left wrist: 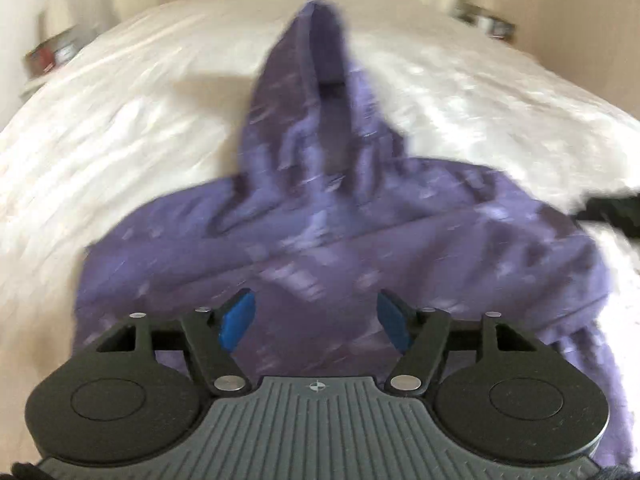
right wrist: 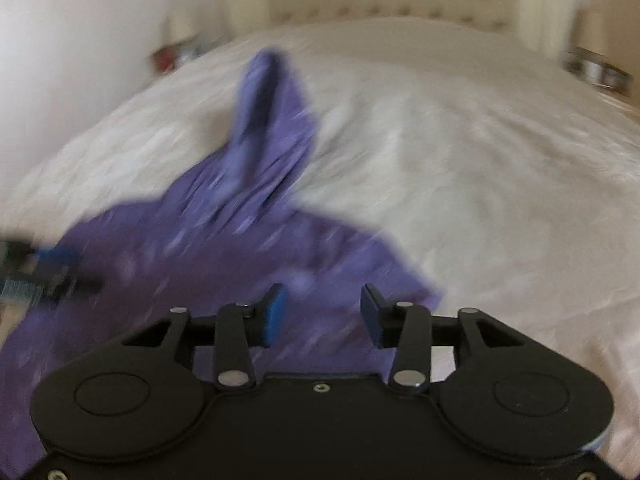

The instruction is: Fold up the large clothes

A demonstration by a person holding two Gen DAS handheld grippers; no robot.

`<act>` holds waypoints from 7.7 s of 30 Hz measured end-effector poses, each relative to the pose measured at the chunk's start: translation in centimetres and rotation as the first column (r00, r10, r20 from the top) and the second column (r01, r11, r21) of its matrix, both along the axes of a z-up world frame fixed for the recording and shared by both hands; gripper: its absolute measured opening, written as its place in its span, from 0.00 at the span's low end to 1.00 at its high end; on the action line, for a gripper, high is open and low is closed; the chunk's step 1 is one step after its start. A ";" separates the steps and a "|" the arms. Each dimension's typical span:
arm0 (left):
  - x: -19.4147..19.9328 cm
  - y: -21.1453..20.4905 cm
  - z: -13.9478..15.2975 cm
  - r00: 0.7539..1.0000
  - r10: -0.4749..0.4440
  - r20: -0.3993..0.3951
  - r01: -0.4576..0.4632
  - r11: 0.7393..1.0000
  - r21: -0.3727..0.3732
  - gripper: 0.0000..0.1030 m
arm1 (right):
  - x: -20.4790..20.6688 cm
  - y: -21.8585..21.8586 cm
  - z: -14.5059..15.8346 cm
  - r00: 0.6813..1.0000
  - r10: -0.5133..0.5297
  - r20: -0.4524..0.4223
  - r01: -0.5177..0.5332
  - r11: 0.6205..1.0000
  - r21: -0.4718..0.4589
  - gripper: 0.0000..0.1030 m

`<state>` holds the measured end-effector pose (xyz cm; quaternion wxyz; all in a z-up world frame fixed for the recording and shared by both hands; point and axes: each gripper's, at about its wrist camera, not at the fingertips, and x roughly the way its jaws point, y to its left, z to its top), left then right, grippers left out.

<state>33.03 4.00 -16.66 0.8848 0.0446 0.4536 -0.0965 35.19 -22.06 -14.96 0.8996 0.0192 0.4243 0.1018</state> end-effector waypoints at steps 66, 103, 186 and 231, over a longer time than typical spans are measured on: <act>26.3 -5.0 0.1 0.995 -0.011 0.097 0.005 0.998 0.067 0.63 | 23.1 8.6 -2.7 0.993 -0.116 0.015 0.116 0.992 -0.048 0.78; 20.1 7.5 3.1 0.971 -0.168 0.167 0.162 0.985 0.051 0.68 | 20.4 0.1 -3.2 0.995 -0.093 -0.024 0.095 0.989 0.117 0.77; 7.8 10.9 -2.8 0.935 0.053 -0.351 -0.205 0.888 -0.412 0.72 | 3.2 5.4 -1.3 0.981 -0.033 -0.192 0.061 0.988 0.140 0.59; 2.8 8.9 -2.4 0.953 0.067 -0.296 -0.187 0.897 -0.401 0.08 | 4.1 0.8 -2.9 0.933 -0.266 -0.241 0.356 0.777 0.519 0.33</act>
